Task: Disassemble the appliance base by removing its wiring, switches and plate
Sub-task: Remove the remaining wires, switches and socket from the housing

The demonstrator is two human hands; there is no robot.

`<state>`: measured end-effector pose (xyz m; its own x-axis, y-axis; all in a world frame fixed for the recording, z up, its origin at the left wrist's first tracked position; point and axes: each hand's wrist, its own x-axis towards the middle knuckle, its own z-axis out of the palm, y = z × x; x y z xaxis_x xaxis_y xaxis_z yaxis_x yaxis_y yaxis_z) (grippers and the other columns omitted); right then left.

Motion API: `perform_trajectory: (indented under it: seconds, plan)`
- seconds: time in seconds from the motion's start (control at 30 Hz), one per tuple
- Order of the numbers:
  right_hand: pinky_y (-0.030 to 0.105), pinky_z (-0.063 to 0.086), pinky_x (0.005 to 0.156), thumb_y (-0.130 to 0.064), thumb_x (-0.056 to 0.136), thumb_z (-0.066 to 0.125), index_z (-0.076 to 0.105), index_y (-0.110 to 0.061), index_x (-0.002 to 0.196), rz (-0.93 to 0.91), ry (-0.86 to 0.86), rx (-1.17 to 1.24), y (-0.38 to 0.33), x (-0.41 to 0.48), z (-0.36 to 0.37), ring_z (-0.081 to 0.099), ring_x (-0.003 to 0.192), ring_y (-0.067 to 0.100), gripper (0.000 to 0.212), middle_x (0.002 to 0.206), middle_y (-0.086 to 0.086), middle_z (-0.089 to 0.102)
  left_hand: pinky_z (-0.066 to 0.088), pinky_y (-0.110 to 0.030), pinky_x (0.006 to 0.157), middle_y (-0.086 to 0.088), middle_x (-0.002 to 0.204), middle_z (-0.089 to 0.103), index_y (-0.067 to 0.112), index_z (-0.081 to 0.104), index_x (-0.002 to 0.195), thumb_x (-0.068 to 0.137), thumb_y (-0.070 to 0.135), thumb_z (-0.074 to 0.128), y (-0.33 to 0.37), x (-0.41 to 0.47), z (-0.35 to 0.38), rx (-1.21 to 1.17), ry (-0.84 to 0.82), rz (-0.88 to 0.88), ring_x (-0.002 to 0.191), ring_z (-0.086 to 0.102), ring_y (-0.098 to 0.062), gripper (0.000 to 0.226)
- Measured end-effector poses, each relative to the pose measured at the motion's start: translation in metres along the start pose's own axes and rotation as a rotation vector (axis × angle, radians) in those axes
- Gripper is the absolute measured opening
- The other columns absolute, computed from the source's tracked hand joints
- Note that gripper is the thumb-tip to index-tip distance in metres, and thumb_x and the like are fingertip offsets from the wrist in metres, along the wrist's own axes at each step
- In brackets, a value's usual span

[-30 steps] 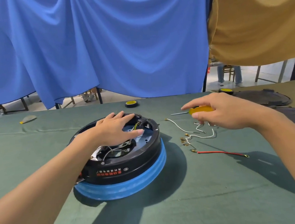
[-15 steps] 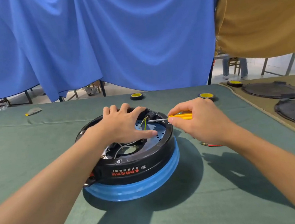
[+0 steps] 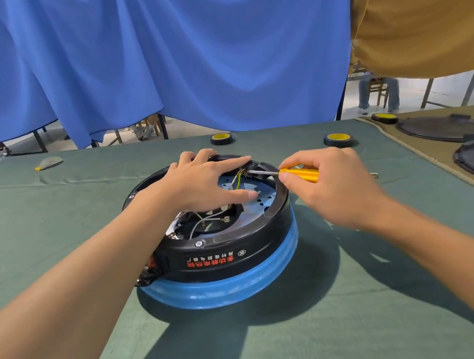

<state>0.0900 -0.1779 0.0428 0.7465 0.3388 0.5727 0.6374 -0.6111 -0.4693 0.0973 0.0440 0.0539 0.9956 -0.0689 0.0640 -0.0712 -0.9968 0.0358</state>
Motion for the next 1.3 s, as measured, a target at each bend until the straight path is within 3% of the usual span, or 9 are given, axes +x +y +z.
perform_trajectory:
  seconds: [0.33,0.53,0.67,0.77,0.9,0.97,1.07,1.13,1.3]
  plan:
    - [0.035,0.048,0.076,-0.029,0.092,0.059,0.074,-0.019,0.098,-0.047,0.048,-0.05,-0.002,-0.002,0.006,0.062,0.079,0.022,0.018,0.086,0.0,0.073,0.024,-0.057,0.106,0.004,0.157,0.016,0.069,0.012,0.138,0.069,0.087,0.04,0.003,0.002,-0.001,-0.046,-0.018,-0.019,0.143,0.008,-0.03,0.076]
    - [0.037,0.047,0.069,-0.026,0.09,0.062,0.073,-0.01,0.078,-0.033,-0.001,-0.022,-0.001,0.009,0.005,0.055,0.069,0.03,0.023,0.068,0.012,0.067,0.019,-0.059,0.112,0.002,0.156,0.016,0.067,0.014,0.139,0.065,0.089,0.041,0.003,0.002,-0.004,-0.103,-0.055,-0.017,0.142,0.005,-0.032,0.081]
    - [0.021,0.037,0.048,-0.028,0.087,0.068,0.077,-0.024,0.076,0.18,-0.051,0.258,0.01,0.017,0.001,0.042,0.047,0.008,0.015,0.053,-0.004,0.06,0.017,-0.061,0.112,0.002,0.157,0.013,0.066,0.014,0.139,0.052,0.093,0.033,0.004,0.0,-0.006,-0.122,-0.084,-0.012,0.143,0.003,-0.033,0.093]
    - [0.023,0.032,0.049,-0.025,0.087,0.07,0.079,-0.019,0.082,0.301,-0.06,0.423,0.015,0.015,0.002,0.037,0.041,0.005,0.012,0.047,-0.011,0.053,0.016,-0.061,0.113,0.002,0.158,0.012,0.067,0.015,0.139,0.051,0.093,0.031,0.004,-0.001,-0.006,-0.126,-0.072,-0.008,0.144,0.003,-0.033,0.093]
    - [0.036,0.048,0.072,-0.029,0.088,0.065,0.074,-0.016,0.079,0.091,0.061,0.066,0.007,0.003,0.006,0.06,0.069,0.022,0.018,0.07,0.004,0.071,0.013,-0.059,0.114,0.006,0.158,0.011,0.069,0.017,0.137,0.064,0.096,0.027,0.002,0.002,-0.001,-0.146,-0.057,-0.012,0.144,0.0,-0.028,0.078]
    - [0.033,0.043,0.069,-0.029,0.091,0.062,0.072,-0.016,0.08,0.001,0.095,0.013,0.003,-0.003,0.008,0.052,0.065,0.023,0.02,0.064,0.005,0.066,0.005,-0.051,0.114,0.006,0.158,0.014,0.065,0.02,0.139,0.076,0.083,0.015,-0.001,0.004,0.001,-0.185,-0.045,0.009,0.142,-0.002,-0.017,0.066]
    - [0.035,0.037,0.064,-0.029,0.094,0.059,0.069,-0.016,0.076,-0.045,0.066,-0.023,0.0,-0.003,0.01,0.039,0.063,0.022,0.024,0.055,0.004,0.055,0.004,-0.025,0.09,0.003,0.151,0.029,0.057,0.023,0.143,0.102,0.05,0.008,-0.002,0.007,0.002,-0.196,0.009,0.07,0.119,0.007,0.006,0.045]
    - [0.035,0.037,0.065,-0.03,0.095,0.056,0.066,-0.016,0.075,-0.054,0.036,-0.053,0.0,-0.001,0.008,0.036,0.06,0.023,0.026,0.055,0.004,0.05,0.006,-0.022,0.085,0.005,0.143,0.04,0.055,0.026,0.143,0.104,0.044,0.007,-0.004,0.01,0.0,-0.164,0.02,0.088,0.124,0.013,0.001,0.045]
    - [0.04,0.042,0.063,-0.033,0.096,0.052,0.063,-0.016,0.075,-0.053,-0.039,-0.091,-0.005,0.003,0.004,0.043,0.061,0.027,0.029,0.056,0.005,0.051,0.014,-0.04,0.098,0.013,0.125,0.051,0.059,0.042,0.128,0.102,0.049,0.009,-0.002,0.024,-0.024,-0.105,-0.078,0.104,0.123,0.028,-0.019,0.043]
